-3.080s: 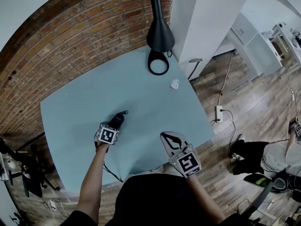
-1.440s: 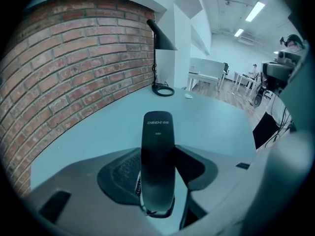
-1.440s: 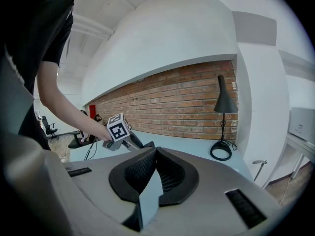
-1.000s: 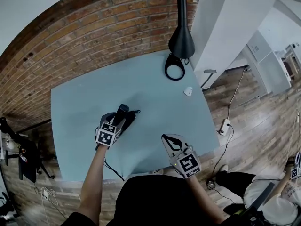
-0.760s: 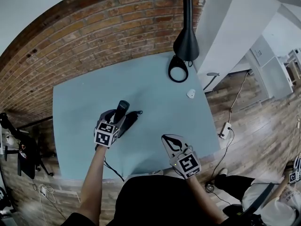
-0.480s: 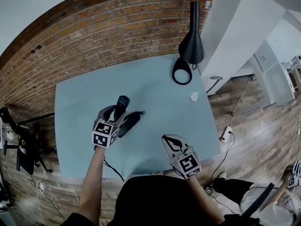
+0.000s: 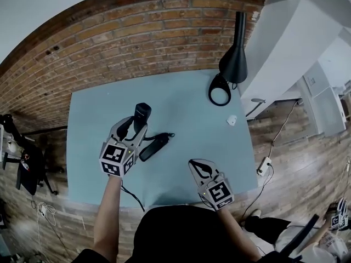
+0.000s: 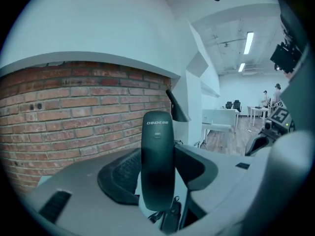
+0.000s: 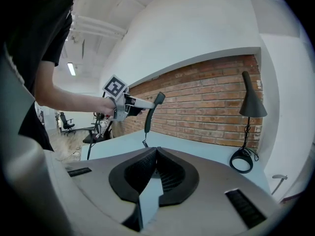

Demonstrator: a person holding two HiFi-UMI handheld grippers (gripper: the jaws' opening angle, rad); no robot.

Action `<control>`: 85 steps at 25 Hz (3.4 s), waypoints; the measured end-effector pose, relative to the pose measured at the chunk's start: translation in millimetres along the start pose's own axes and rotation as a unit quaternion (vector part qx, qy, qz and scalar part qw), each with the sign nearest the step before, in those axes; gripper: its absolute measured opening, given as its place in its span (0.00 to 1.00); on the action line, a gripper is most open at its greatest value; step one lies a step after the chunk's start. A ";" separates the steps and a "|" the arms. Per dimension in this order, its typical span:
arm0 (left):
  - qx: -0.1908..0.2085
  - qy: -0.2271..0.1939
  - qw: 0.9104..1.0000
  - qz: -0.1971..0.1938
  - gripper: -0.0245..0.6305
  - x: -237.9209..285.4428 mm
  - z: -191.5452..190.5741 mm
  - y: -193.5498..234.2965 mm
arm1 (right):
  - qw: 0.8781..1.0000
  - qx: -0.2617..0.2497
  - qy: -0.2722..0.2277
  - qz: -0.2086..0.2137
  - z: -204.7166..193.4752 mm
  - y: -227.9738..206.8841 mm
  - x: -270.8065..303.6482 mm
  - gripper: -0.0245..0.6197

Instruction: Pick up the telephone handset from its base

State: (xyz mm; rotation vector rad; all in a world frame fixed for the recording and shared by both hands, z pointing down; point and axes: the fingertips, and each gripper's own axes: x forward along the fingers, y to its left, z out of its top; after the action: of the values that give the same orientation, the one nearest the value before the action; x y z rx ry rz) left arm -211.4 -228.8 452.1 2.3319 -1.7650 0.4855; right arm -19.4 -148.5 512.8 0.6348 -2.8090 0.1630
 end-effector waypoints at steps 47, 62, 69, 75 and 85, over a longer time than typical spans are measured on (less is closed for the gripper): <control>0.028 -0.230 0.972 0.049 0.40 -168.9 192.7 13.3 | 0.995 -0.052 0.008 0.084 14.4 68.5 48.3 0.08; 0.043 -0.259 0.963 0.054 0.40 -197.0 218.0 -2.9 | 0.995 -0.061 -0.002 0.081 18.3 67.7 38.2 0.08; 0.045 -0.259 0.963 0.063 0.40 -216.3 210.1 -9.7 | 0.993 -0.064 -0.002 0.094 18.0 76.7 42.5 0.08; 0.018 -0.223 0.971 0.082 0.40 -209.9 162.2 7.0 | 0.992 -0.068 0.006 0.105 15.6 83.1 47.5 0.08; -0.022 -0.203 0.975 0.088 0.40 -212.5 99.5 15.5 | 0.989 -0.082 0.020 0.123 13.2 101.1 57.7 0.08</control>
State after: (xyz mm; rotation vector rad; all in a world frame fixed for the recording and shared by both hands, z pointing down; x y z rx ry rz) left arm -263.0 -74.9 282.0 2.3822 -2.1435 -0.0177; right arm -116.7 -83.3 510.6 0.2454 -2.8161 -0.0115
